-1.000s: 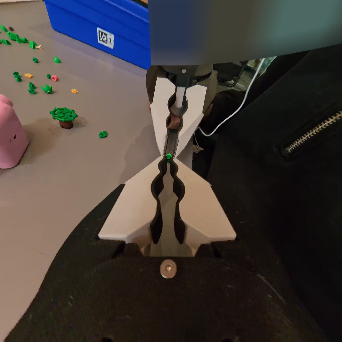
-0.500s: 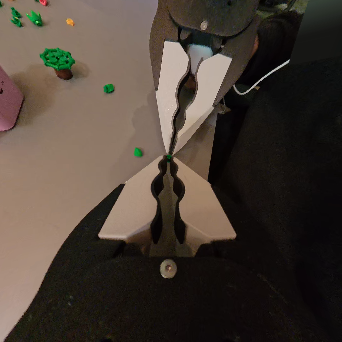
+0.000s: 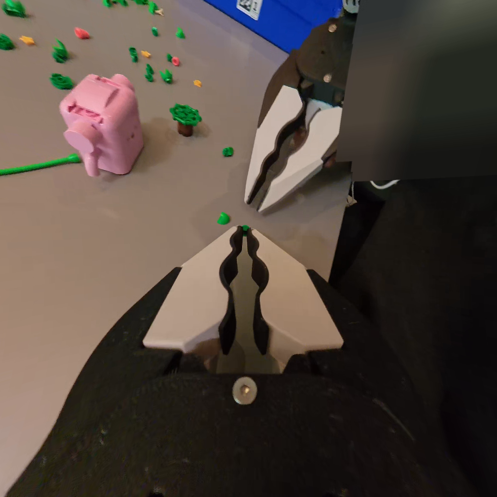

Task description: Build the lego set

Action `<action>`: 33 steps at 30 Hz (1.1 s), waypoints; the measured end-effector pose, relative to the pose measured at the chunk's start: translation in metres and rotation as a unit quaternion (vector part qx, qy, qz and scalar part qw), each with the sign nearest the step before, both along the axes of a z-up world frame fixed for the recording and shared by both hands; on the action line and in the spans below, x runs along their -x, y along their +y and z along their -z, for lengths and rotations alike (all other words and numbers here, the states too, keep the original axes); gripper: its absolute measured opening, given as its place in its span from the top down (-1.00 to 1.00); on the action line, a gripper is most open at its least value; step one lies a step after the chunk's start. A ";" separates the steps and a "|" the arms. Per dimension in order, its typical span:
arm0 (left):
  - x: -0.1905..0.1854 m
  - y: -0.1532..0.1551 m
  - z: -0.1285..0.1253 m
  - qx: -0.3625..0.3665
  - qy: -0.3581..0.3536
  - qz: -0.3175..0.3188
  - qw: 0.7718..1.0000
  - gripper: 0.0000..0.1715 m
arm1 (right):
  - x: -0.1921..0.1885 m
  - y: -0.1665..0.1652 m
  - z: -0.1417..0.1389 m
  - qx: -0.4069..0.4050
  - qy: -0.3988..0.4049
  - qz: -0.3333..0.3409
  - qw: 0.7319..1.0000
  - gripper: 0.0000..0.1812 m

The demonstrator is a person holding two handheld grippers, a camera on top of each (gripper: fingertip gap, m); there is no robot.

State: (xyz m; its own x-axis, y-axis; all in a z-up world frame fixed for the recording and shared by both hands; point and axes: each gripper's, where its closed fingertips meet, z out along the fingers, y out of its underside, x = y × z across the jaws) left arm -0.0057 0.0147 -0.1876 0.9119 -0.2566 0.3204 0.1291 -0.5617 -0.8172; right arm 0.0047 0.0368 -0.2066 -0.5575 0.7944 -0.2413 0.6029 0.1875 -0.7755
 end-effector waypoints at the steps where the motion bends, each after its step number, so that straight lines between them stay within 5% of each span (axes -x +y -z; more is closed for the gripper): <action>1: 0.003 0.002 0.002 0.006 0.000 -0.011 1.000 1.00 | 0.003 0.000 0.003 -0.008 -0.005 0.005 1.000 0.88; 14: 0.004 0.018 0.029 0.093 0.024 -0.028 0.995 1.00 | 0.019 -0.006 0.013 -0.061 -0.003 -0.002 0.998 0.93; 33: 0.002 0.015 0.030 0.096 0.018 -0.023 0.995 1.00 | 0.012 -0.009 0.006 -0.071 0.031 -0.008 0.997 0.94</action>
State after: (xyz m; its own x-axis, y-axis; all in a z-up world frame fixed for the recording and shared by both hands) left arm -0.0073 0.0296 -0.2173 0.9331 -0.1512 0.3263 0.1312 -0.7018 -0.7002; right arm -0.0073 0.0273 -0.2126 -0.5798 0.8096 -0.0918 0.5517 0.3072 -0.7754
